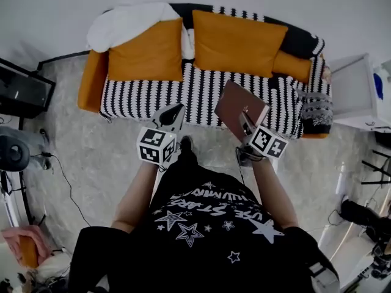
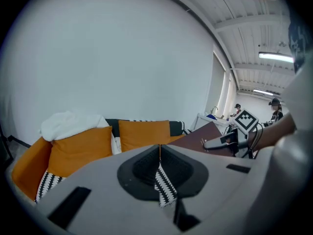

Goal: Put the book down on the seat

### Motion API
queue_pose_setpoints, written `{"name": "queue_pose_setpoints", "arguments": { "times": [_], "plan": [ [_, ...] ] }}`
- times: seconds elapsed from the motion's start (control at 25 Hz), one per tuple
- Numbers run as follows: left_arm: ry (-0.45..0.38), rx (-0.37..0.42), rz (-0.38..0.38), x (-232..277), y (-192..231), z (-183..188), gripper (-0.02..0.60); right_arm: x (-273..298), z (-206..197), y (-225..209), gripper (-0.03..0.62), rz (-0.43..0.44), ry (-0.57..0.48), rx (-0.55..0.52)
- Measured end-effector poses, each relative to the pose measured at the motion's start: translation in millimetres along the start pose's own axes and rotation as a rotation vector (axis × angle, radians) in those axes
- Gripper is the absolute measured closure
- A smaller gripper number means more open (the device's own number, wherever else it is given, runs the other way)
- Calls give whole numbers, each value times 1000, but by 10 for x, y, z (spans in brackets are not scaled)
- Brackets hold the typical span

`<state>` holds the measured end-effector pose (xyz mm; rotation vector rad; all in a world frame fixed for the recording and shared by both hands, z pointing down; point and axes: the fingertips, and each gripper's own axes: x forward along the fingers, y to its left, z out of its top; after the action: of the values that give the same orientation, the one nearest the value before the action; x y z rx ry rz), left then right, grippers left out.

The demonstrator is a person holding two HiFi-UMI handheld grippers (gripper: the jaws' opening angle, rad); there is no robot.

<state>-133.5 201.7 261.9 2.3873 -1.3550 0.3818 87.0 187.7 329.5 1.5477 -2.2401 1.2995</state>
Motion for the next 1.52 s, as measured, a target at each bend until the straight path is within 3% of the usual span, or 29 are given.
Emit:
{"name": "queue_pose_setpoints", "arguments": {
  "times": [0.2, 0.48, 0.6, 0.92, 1.12, 1.28, 1.52],
  "plan": [
    [26, -12, -20, 174, 408, 52, 568, 423, 60, 124, 433, -19, 43, 11],
    [68, -47, -45, 428, 1081, 86, 568, 947, 72, 176, 433, -117, 104, 9],
    [89, -22, -78, 668, 1290, 112, 568, 1241, 120, 213, 434, -135, 127, -19],
    [172, -34, -136, 999, 1261, -83, 568, 1564, 32, 173, 433, -114, 211, -22],
    [233, -49, -90, 1148, 1226, -253, 568, 1867, -143, -155, 433, -106, 295, -23],
    [234, -84, -37, 1370, 1215, -284, 568, 2166, -245, -408, 433, -83, 370, -52],
    [258, -125, -19, 1801, 1162, -413, 568, 2570, -329, -613, 433, -36, 444, -81]
  ]
}}
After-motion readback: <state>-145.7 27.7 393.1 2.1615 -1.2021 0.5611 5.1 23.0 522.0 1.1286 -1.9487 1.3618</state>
